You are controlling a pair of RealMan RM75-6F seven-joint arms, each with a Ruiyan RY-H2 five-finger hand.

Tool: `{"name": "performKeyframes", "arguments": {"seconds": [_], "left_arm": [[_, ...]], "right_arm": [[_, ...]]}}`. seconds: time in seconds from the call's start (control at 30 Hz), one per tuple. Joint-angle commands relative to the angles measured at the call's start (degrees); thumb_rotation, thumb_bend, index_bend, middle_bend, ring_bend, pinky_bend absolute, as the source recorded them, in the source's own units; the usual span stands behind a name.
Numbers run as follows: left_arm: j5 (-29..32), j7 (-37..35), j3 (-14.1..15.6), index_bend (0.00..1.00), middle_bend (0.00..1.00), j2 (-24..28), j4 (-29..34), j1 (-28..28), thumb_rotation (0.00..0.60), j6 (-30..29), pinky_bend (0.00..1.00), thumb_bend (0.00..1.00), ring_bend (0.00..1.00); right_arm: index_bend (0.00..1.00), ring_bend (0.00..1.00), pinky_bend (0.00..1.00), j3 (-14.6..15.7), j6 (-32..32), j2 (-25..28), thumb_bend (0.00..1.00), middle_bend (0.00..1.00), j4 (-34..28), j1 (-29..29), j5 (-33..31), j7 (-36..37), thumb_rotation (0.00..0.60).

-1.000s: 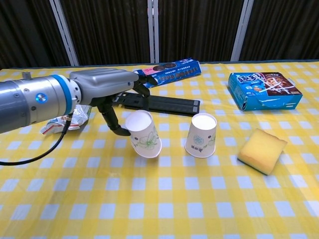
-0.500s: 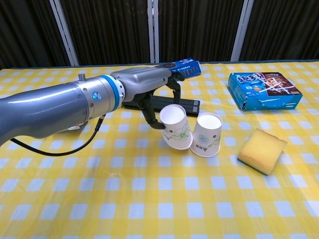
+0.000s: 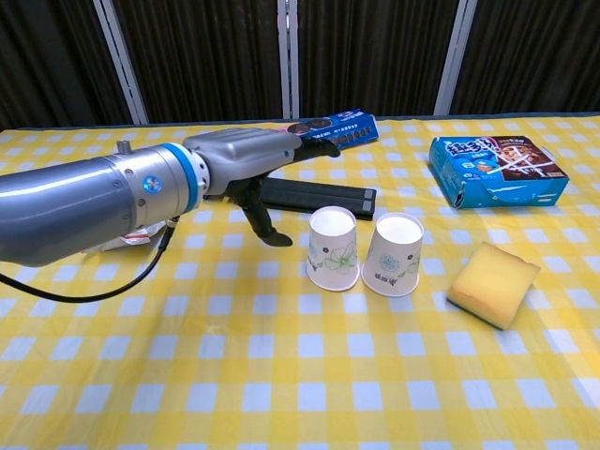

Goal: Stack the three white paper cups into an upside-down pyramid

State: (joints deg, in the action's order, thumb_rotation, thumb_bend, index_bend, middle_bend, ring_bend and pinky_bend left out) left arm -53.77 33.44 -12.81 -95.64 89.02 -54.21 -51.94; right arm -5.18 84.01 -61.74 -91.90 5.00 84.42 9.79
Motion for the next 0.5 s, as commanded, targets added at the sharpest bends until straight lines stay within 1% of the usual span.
{"name": "performKeyframes", "arguments": {"seconds": [0.03, 0.1, 0.17, 0.2, 0.23, 0.27, 0.37, 0.4, 0.47, 0.5], "left_arm": [[-1.49, -1.94, 1.32, 0.00, 0.00, 3.73, 4.09, 2.93, 0.600, -3.05, 0.00, 0.22, 0.00], [-3.29, -2.90, 2.30, 0.00, 0.00, 5.70, 6.05, 4.79, 0.600, -5.25, 0.00, 0.22, 0.00], [-5.57, -3.94, 3.97, 0.00, 0.00, 8.60, 8.70, 7.58, 0.600, -8.45, 0.00, 0.20, 0.00], [-7.14, -4.59, 5.41, 0.00, 0.00, 10.84, 10.67, 9.51, 0.600, -10.37, 0.00, 0.18, 0.00], [-9.44, -5.39, 7.49, 0.00, 0.00, 14.08, 13.30, 11.84, 0.600, -12.43, 0.00, 0.17, 0.00], [-10.10, -5.57, 8.15, 0.00, 0.00, 15.16, 13.97, 12.61, 0.600, -13.13, 0.00, 0.16, 0.00], [-14.43, -6.55, 13.01, 0.00, 0.00, 22.74, 18.27, 18.07, 0.600, -18.36, 0.00, 0.15, 0.00], [-14.91, -6.73, 13.66, 0.00, 0.00, 23.72, 18.75, 18.86, 0.600, -19.12, 0.00, 0.15, 0.00], [-17.54, -7.49, 16.59, 0.00, 0.00, 27.66, 20.55, 22.42, 0.600, -22.72, 0.00, 0.15, 0.00], [-18.49, -7.31, 17.64, 0.00, 0.00, 28.82, 20.82, 23.66, 0.600, -24.04, 0.00, 0.15, 0.00]], "right_arm": [[0.13, 0.00, 0.00, 0.20, -0.04, -0.05, 0.14, 0.00, -0.13, 0.01, 0.32, -0.40, 0.600], [0.13, 0.00, 0.00, 0.30, -0.08, -0.12, 0.14, 0.00, -0.21, 0.05, 0.48, -0.78, 0.600], [0.13, 0.00, 0.00, 0.45, -0.13, -0.27, 0.13, 0.00, -0.34, 0.09, 0.69, -1.31, 0.600], [0.13, 0.00, 0.00, 0.56, -0.16, -0.39, 0.13, 0.00, -0.46, 0.11, 0.83, -1.68, 0.600], [0.13, 0.00, 0.00, 0.70, -0.22, -0.52, 0.13, 0.00, -0.73, 0.16, 1.06, -2.13, 0.600], [0.13, 0.00, 0.00, 0.73, -0.24, -0.55, 0.14, 0.00, -0.81, 0.18, 1.12, -2.25, 0.600], [0.13, 0.00, 0.00, 1.14, -0.44, -0.81, 0.14, 0.00, -1.30, 0.38, 1.91, -3.43, 0.600], [0.13, 0.00, 0.00, 1.20, -0.49, -0.85, 0.14, 0.00, -1.40, 0.42, 2.02, -3.62, 0.600], [0.13, 0.00, 0.00, 1.59, -0.85, -0.90, 0.14, 0.00, -2.04, 0.53, 2.44, -4.43, 0.600], [0.13, 0.00, 0.00, 1.81, -1.04, -0.84, 0.13, 0.00, -2.40, 0.58, 2.69, -4.57, 0.600]]}}
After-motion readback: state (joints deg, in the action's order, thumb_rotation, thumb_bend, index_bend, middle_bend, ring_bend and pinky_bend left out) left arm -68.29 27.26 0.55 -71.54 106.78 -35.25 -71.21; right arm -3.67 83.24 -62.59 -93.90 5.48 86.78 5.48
